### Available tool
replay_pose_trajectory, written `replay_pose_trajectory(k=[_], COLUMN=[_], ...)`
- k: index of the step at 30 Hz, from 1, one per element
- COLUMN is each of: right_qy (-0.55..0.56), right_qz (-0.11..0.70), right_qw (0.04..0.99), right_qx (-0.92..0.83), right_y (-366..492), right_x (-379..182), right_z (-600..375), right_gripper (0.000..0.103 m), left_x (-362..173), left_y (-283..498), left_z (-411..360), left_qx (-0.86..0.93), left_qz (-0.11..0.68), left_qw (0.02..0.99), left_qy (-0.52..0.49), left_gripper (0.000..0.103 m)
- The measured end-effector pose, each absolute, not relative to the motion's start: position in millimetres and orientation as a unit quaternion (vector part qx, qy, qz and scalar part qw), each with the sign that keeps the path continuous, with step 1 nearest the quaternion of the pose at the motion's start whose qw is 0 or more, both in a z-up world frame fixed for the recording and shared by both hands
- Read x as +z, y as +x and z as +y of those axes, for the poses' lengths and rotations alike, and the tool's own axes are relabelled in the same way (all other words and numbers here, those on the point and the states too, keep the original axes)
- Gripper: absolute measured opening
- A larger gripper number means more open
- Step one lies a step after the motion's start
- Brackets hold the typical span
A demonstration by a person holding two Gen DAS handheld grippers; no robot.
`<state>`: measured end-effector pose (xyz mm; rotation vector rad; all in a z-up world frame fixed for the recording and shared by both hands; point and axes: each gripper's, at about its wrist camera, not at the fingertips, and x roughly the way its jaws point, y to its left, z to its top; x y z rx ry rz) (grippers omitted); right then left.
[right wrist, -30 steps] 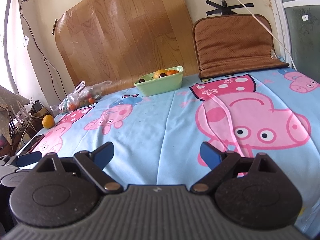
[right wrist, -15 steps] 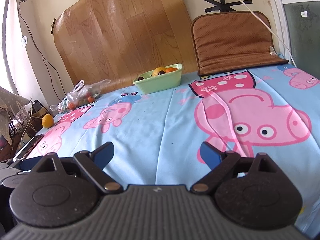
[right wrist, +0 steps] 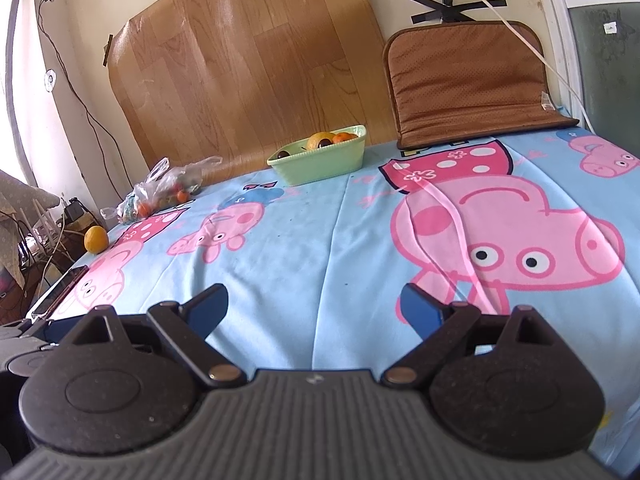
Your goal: Organize fruits
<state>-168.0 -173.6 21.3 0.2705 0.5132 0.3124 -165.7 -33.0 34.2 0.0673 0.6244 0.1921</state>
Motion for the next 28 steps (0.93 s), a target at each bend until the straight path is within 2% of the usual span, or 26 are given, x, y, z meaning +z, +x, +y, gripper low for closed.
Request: replay_pose_trajectory(k=[28], right_qy=[0.129], right_qz=[0.252], right_qw=[0.946], right_qx=[0.156], right_y=[-166.1], right_x=[21.2], right_z=[-172.0], right_gripper=[0.095], left_x=[35.6], left_y=[-166.1], left_z=[-28.5], left_qx=[0.07], left_qz=[0.305], left_qw=[0.95], left_qy=[0.01], left_gripper=[0.103])
